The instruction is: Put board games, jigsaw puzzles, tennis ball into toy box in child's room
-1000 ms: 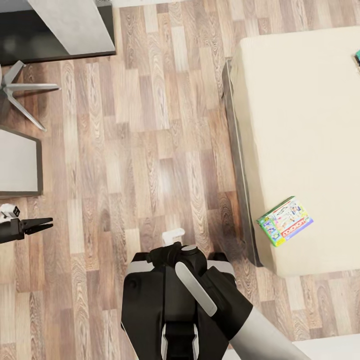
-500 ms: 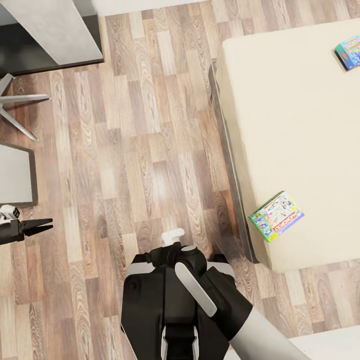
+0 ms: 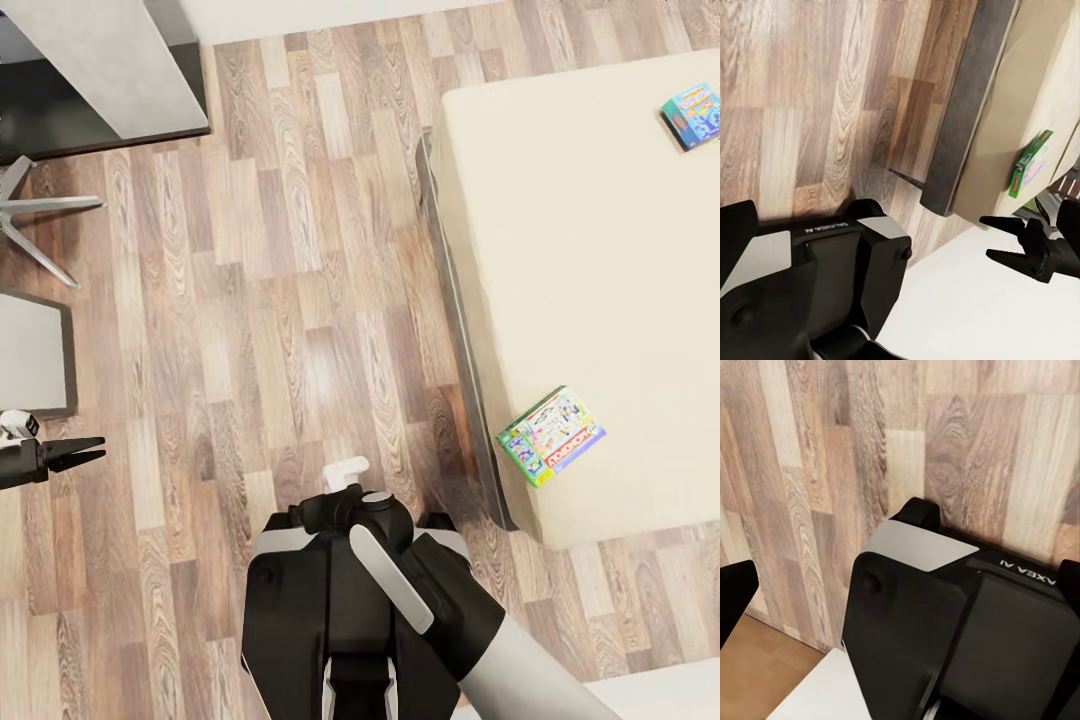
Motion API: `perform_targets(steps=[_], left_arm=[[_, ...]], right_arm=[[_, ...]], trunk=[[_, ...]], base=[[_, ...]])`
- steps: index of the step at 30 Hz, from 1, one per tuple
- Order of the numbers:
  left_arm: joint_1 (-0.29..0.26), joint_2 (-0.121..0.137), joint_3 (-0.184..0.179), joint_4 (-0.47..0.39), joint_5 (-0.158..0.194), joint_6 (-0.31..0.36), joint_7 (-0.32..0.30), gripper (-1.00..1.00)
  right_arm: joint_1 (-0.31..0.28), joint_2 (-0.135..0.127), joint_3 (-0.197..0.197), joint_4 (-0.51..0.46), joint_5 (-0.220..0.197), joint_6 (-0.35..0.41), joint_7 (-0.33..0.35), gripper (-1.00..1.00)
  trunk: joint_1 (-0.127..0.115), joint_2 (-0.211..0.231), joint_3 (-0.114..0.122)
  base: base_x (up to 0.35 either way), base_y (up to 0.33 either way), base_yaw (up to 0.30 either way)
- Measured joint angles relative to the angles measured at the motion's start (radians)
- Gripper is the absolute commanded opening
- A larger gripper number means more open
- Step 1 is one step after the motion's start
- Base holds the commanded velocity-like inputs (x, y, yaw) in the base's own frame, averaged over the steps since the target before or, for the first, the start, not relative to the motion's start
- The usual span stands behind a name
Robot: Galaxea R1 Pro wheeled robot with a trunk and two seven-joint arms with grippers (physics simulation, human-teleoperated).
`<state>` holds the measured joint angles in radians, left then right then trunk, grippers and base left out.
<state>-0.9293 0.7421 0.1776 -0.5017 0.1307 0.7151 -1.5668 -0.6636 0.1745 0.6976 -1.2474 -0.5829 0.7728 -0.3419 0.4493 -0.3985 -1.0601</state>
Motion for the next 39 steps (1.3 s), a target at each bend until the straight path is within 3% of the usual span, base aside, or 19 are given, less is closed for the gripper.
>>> perform_targets(steps=[17, 28, 39], left_arm=[[0.000, 0.002, -0.002, 0.028, -0.006, -0.004, 0.000, 1.00], [0.001, 0.007, -0.007, 0.182, -0.027, -0.118, 0.000, 1.00], [0.001, -0.006, -0.005, 0.203, -0.032, -0.141, 0.000, 1.00]], right_arm=[[0.009, 0.000, 0.014, 0.012, 0.001, -0.012, -0.003, 1.00], [0.007, 0.000, 0.014, 0.012, 0.001, -0.016, -0.004, 1.00], [0.008, 0.000, 0.020, 0.014, 0.004, -0.020, -0.008, 1.00]], trunk=[[0.000, 0.000, 0.028], [0.000, 0.000, 0.046], [0.000, 0.000, 0.063]], base=[[0.000, 0.000, 0.000], [0.000, 0.000, 0.000], [0.000, 0.000, 0.000]])
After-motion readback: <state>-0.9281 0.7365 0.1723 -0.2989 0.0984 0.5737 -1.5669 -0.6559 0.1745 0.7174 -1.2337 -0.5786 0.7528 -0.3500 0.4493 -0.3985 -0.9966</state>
